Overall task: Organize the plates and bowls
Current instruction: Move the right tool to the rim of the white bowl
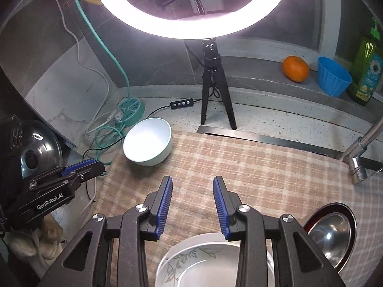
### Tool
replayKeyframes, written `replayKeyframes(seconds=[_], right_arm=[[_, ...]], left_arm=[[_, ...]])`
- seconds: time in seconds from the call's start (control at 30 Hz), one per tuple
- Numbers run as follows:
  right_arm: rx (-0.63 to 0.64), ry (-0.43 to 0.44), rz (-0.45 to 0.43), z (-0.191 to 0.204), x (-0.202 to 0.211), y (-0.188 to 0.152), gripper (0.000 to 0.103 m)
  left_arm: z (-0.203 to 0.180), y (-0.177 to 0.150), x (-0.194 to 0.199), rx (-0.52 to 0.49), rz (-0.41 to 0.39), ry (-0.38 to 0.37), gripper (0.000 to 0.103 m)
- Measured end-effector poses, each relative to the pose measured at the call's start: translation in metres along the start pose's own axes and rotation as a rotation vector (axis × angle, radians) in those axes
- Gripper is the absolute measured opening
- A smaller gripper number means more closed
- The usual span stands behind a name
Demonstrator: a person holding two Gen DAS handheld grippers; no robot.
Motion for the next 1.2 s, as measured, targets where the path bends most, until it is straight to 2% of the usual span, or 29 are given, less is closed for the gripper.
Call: replayKeyframes(seconds=[0.33,0.57,0.73,0.97,1.2], right_arm=[[-0.113,0.097,0.074,0.016,-0.048,0.013,0.032],[-0.221,0.128,0.114,0.011,-0.084,0.019,0.031],[-0.294,0.153,0.133,0.008,-0.106,0.023,0.027],[-0.343,0.14,0.155,0.004,-0.136,0.026,0.024],[-0.339,0.123,0.162,0.006,-0.154,0.027,0.019]], left_arm=[[0.06,0.021,-0.041,0.186,0.089,-0.075,0.02],[0.071,0.032,-0.07,0.203,0.124,-0.083,0.02],[0.074,0.038,-0.084,0.214,0.137,-0.091,0.02],[0.078,0.046,-0.101,0.219,0.152,-0.077,0.02],[0.083,0.049,-0.11,0.232,0.164,-0.074,0.02]])
Point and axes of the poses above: each gripper's, at about its wrist camera, not at the fingertips, and x roughly against the way its jaws point, z to its left, y to its top, the point moved 2 cm from there along -x, roughly the way its jaws point, and after that the axes turned 7 degrees about -z, right-handed, at the moved point
